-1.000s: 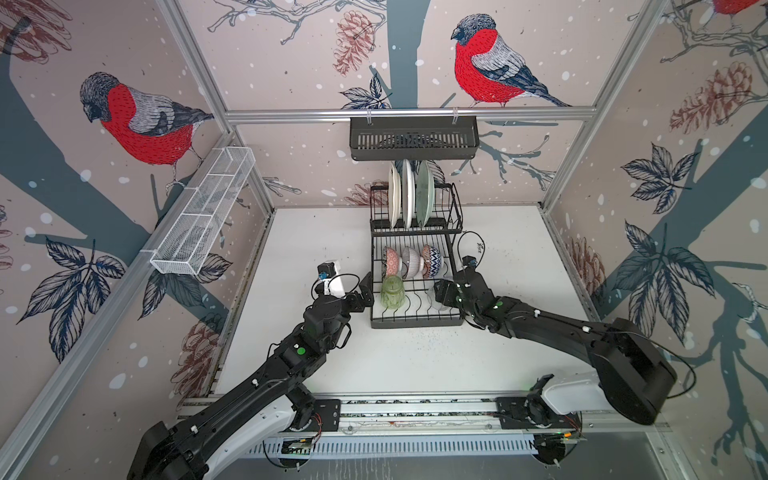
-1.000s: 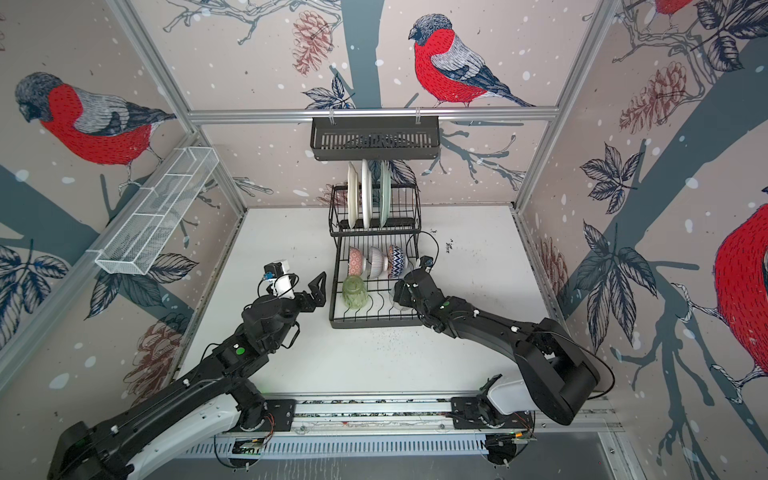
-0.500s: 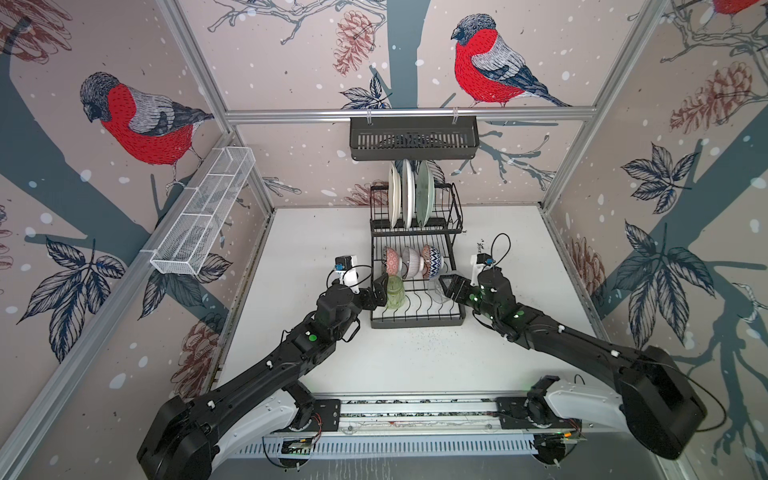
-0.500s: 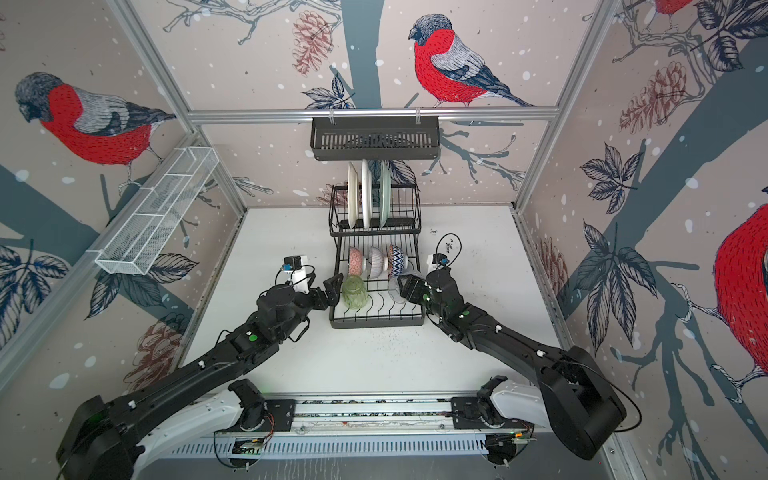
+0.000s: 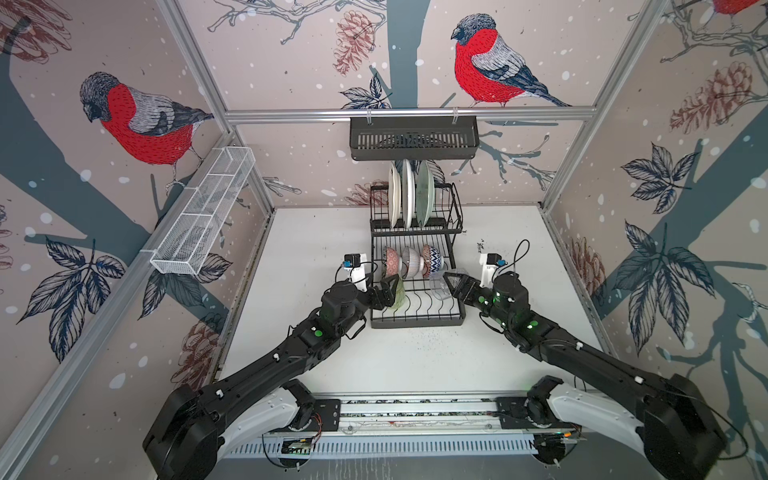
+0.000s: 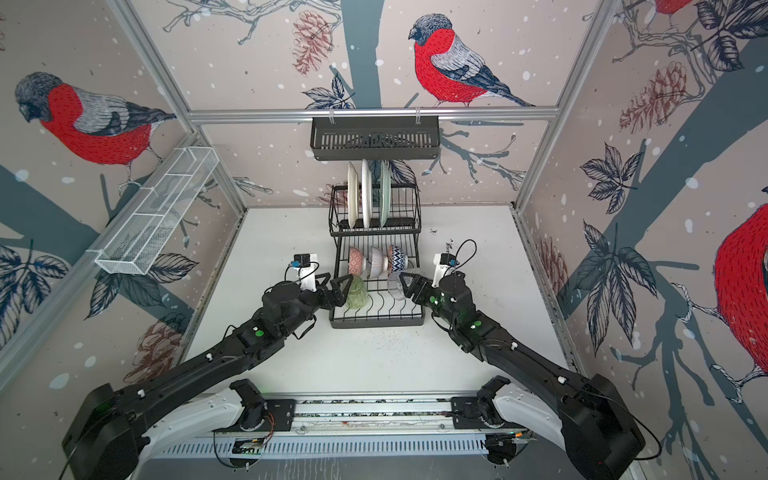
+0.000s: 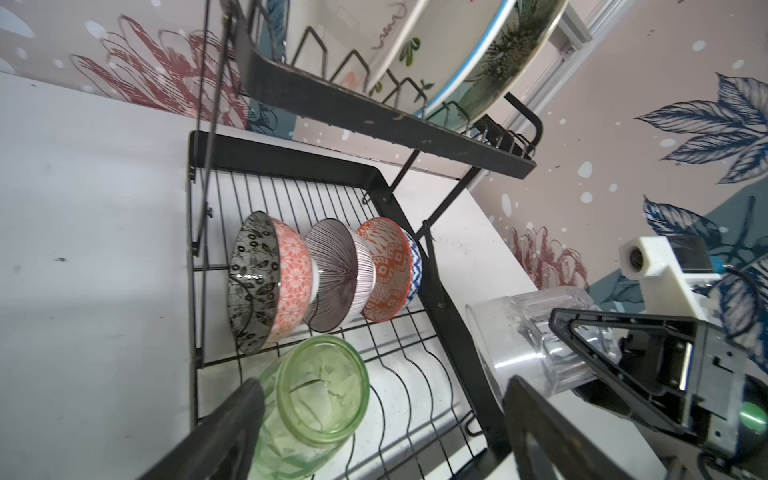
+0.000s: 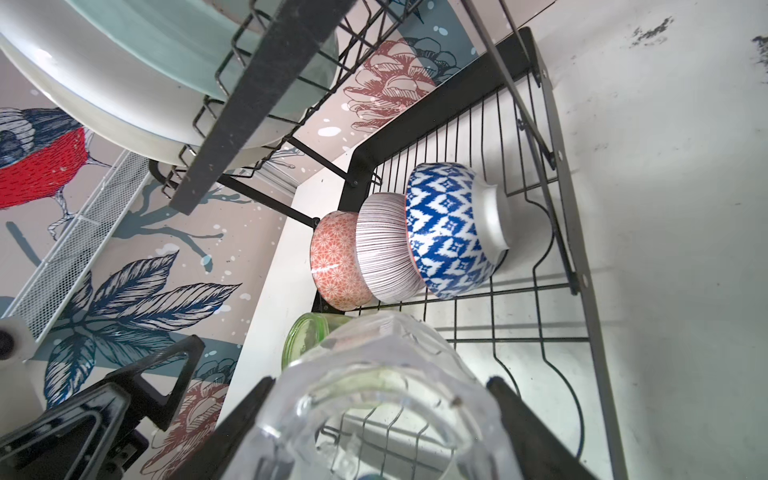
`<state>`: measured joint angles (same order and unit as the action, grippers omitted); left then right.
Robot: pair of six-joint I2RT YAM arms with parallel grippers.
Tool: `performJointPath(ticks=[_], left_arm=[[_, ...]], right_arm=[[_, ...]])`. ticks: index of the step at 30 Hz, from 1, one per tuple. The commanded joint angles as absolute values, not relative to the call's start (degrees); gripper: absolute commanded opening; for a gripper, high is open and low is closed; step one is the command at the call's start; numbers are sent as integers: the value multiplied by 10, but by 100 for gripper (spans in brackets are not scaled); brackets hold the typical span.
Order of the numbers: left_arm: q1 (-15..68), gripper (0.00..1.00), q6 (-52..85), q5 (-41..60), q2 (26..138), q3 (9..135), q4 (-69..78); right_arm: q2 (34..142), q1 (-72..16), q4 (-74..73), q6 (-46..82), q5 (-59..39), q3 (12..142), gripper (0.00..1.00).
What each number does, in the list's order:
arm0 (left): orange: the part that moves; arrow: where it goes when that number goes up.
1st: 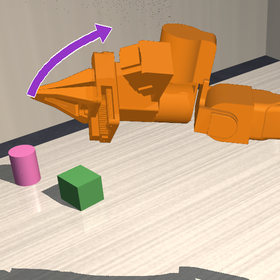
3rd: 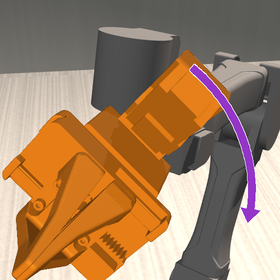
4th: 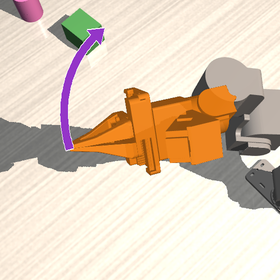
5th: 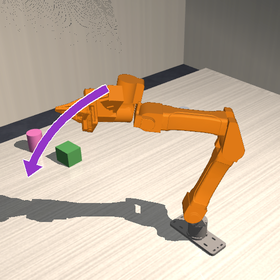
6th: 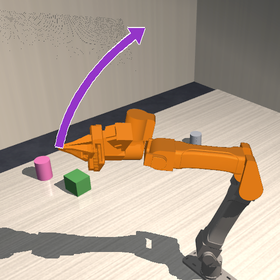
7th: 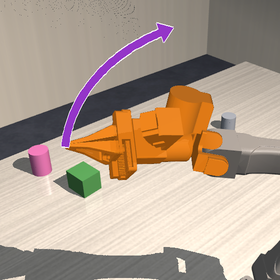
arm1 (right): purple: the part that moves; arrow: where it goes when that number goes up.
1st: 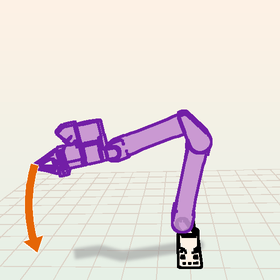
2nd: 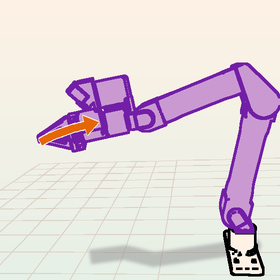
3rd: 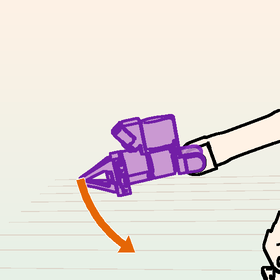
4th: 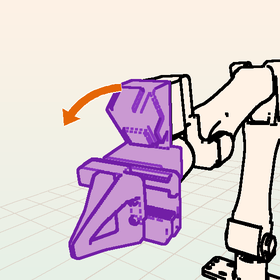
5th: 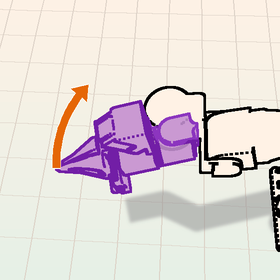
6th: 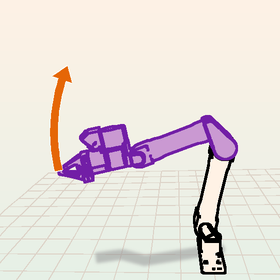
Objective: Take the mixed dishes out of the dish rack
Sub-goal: 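Lift the glass out with the right gripper while the left gripper approaches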
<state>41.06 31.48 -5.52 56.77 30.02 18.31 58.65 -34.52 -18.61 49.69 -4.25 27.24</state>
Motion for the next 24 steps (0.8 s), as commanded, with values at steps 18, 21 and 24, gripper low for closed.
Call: performJointPath(ticks=[18, 21, 24], left_arm=[[430, 75, 369, 97, 673, 338, 346], [436, 74, 374, 100, 699, 348, 366], [444, 74, 374, 104, 721, 360, 386]], right_arm=[[576, -314, -313, 543, -155, 266, 67], [572, -306, -341, 557, -175, 256, 67], [569, -301, -343, 558, -181, 258, 67]])
